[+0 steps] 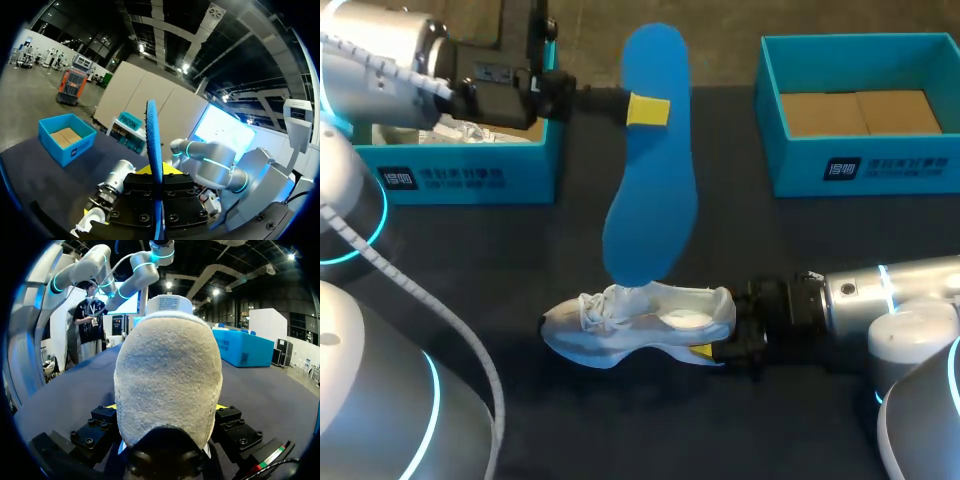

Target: Take the shoe out of the shoebox, open the shoe tongue, remove and reinsert the insole, then place the shoe into the shoebox

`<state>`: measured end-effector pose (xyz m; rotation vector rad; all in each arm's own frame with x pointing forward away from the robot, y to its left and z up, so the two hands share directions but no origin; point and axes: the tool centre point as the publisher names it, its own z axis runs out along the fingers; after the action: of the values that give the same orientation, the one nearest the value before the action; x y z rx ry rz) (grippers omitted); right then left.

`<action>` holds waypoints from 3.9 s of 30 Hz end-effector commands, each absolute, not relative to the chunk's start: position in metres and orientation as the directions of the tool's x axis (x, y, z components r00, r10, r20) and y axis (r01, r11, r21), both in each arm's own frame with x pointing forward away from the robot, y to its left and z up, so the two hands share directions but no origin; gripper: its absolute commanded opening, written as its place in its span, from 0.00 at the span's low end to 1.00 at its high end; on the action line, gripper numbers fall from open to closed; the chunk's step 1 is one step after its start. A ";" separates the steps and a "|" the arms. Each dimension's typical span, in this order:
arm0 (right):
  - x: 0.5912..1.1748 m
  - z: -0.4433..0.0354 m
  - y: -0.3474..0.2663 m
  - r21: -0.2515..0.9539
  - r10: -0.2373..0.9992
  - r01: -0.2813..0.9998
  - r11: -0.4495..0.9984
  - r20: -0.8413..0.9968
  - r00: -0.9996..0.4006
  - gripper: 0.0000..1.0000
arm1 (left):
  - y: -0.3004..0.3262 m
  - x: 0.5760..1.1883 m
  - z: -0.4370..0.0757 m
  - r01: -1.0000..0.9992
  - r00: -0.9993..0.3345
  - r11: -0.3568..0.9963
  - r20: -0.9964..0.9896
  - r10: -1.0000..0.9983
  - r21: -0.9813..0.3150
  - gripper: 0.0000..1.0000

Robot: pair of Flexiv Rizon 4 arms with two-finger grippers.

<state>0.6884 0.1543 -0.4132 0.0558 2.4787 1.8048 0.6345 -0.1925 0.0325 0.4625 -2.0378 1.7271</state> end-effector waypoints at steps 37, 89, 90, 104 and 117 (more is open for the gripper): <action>0.688 -0.412 0.154 0.941 0.060 -0.019 0.337 -0.041 -0.997 0.00 | -0.180 0.619 0.069 -0.535 -0.837 0.184 0.547 0.015 -0.824 0.00; 0.682 -0.374 0.098 0.369 -0.002 -0.041 0.928 -0.104 -0.995 1.00 | -0.180 0.619 0.069 -0.535 -0.837 0.184 0.547 0.015 -0.824 0.00; 0.682 -0.374 0.099 0.361 -0.003 -0.040 0.932 -0.102 -0.995 1.00 | -0.180 0.619 0.069 -0.535 -0.837 0.184 0.547 0.015 -0.824 0.00; 0.676 -0.356 0.109 0.165 -0.053 -0.066 0.984 -0.083 -0.995 1.00 | -0.180 0.619 0.069 -0.535 -0.837 0.184 0.547 0.015 -0.824 0.00; 0.681 -0.352 0.113 0.026 -0.011 -0.013 1.000 -0.077 -0.997 1.00 | -0.180 0.619 0.069 -0.535 -0.837 0.184 0.547 0.015 -0.824 0.00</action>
<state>0.6807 0.1094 -0.3515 -0.0466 3.0229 0.5692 0.6182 -0.1793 0.0688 0.4893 -2.0298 1.6970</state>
